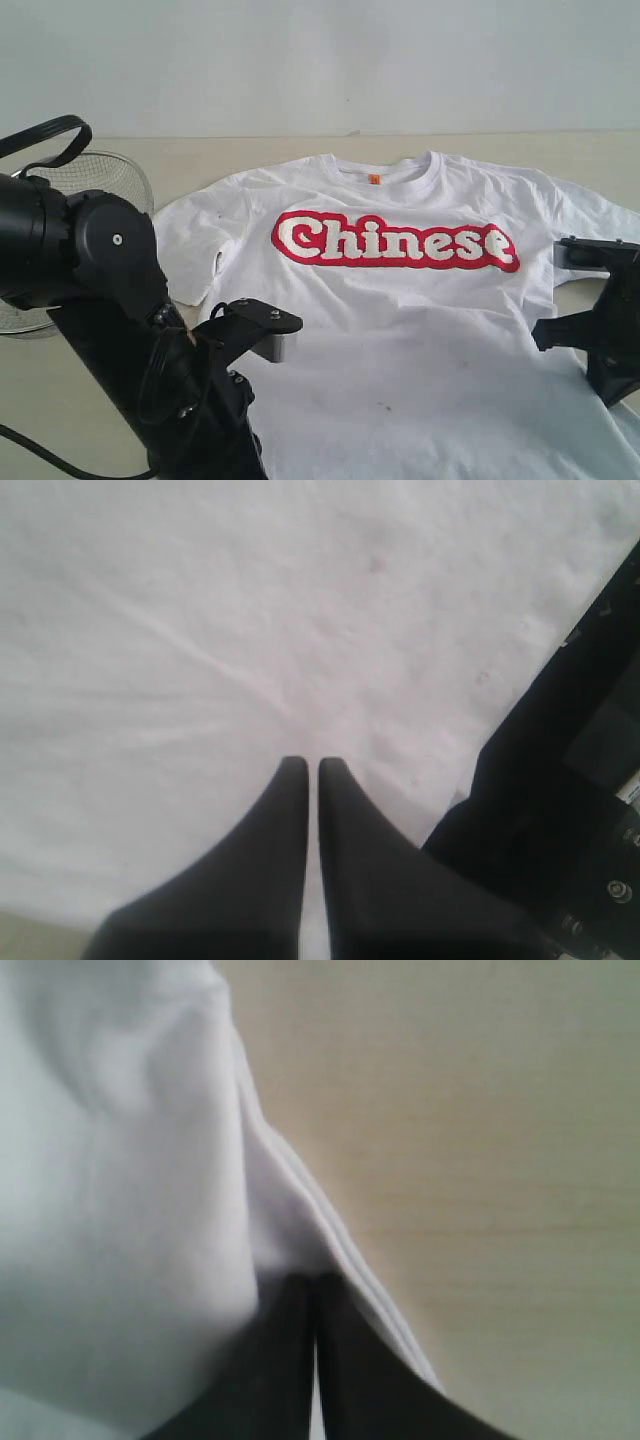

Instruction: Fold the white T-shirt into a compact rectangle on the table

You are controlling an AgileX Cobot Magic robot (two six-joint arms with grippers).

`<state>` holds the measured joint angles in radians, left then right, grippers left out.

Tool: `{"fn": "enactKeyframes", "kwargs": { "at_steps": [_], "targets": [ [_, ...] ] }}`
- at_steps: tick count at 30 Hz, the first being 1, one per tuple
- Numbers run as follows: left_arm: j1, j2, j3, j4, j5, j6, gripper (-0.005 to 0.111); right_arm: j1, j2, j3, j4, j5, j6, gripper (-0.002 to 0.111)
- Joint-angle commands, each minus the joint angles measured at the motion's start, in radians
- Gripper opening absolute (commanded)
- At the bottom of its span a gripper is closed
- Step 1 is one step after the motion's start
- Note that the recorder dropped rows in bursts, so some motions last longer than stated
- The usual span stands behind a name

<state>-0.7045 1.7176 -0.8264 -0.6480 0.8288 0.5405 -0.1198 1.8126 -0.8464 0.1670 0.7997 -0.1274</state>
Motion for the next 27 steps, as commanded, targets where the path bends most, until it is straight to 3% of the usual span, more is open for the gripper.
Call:
{"fn": "enactKeyframes", "kwargs": {
  "at_steps": [1, 18, 27],
  "targets": [
    [-0.005, -0.005, 0.005, -0.009, -0.002, 0.005, 0.005, 0.002, 0.026, 0.009, -0.067, -0.028, 0.066, 0.000],
    [-0.005, -0.005, 0.005, -0.009, 0.005, 0.014, 0.005, -0.005, 0.026, 0.009, -0.320, 0.017, 0.332, 0.000],
    [-0.005, -0.005, 0.005, -0.009, 0.005, 0.035, 0.005, -0.131, 0.026, 0.009, -0.300, 0.042, 0.336, 0.000]
  ]
}}
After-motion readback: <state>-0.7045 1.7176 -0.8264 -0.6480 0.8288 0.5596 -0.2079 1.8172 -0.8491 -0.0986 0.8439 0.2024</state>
